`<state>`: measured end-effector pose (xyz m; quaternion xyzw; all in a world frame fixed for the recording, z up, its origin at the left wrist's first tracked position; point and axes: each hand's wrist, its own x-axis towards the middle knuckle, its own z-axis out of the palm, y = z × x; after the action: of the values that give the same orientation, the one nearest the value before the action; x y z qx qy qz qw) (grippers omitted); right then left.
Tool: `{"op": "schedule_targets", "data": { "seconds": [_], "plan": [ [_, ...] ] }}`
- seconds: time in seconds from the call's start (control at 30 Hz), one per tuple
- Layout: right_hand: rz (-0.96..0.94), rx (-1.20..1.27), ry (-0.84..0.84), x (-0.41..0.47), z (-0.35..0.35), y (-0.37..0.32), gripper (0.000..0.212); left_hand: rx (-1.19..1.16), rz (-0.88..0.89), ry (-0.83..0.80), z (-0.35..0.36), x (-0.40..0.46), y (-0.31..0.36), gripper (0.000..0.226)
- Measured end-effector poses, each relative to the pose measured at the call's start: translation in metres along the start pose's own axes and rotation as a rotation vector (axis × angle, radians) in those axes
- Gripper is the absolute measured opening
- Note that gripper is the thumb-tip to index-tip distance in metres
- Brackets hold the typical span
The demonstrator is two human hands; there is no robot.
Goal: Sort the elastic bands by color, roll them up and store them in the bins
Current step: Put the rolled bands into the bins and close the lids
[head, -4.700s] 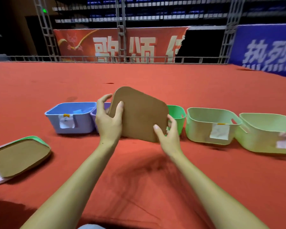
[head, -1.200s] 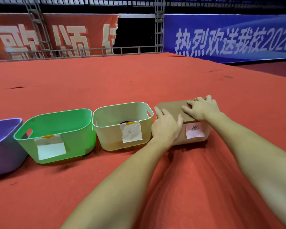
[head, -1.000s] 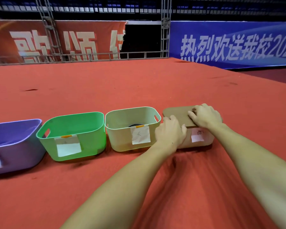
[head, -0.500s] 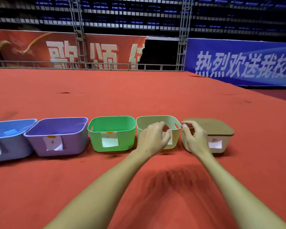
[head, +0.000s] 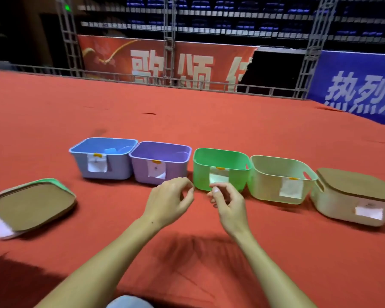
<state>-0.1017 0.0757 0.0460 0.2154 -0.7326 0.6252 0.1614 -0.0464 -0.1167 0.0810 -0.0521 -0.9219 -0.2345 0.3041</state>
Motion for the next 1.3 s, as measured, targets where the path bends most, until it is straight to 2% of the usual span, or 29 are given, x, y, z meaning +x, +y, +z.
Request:
{"op": "schedule_targets", "data": {
  "seconds": [0.2,0.4,0.5,0.6,0.67,0.77,0.87,1.03,1.1,1.2,1.3],
  "plan": [
    [0.036,0.094,-0.205,-0.018,0.107,-0.003,0.014,0.171,-0.137,-0.022,-0.054,-0.047,-0.093,0.023],
    [0.059,0.075,-0.415,-0.032,0.203,0.005,0.012,0.478,-0.296,0.019,-0.093,-0.076,-0.199,0.009],
    [0.065,0.057,-0.506,-0.036,0.243,0.007,0.013,0.588,-0.440,0.034,-0.106,-0.089,-0.244,0.017],
    [0.090,0.053,-0.566,-0.038,0.270,0.005,0.015,0.627,-0.594,-0.028,-0.112,-0.102,-0.277,0.039],
    [0.087,0.040,-0.591,-0.037,0.281,0.004,0.017,0.631,-0.627,-0.058,-0.110,-0.109,-0.284,0.032],
    [0.077,0.016,-0.607,-0.034,0.287,0.006,0.016,0.672,-0.548,-0.058,-0.105,-0.115,-0.281,0.010],
    [0.028,-0.070,-0.590,-0.029,0.285,0.008,0.021,0.663,-0.359,0.020,-0.099,-0.112,-0.263,0.014],
    [-0.178,-0.331,-0.537,-0.014,0.263,0.007,0.063,0.623,-0.089,0.105,-0.088,-0.092,-0.210,0.021],
    [-0.274,-0.380,-0.511,-0.005,0.251,0.001,0.070,0.564,0.025,0.124,-0.084,-0.085,-0.196,0.019],
    [-0.387,-0.408,-0.480,0.004,0.230,-0.005,0.057,0.448,0.186,0.158,-0.082,-0.074,-0.171,0.017],
    [-0.417,-0.406,-0.435,0.009,0.202,-0.002,0.028,0.379,0.170,0.207,-0.085,-0.063,-0.147,0.021]
  ]
}}
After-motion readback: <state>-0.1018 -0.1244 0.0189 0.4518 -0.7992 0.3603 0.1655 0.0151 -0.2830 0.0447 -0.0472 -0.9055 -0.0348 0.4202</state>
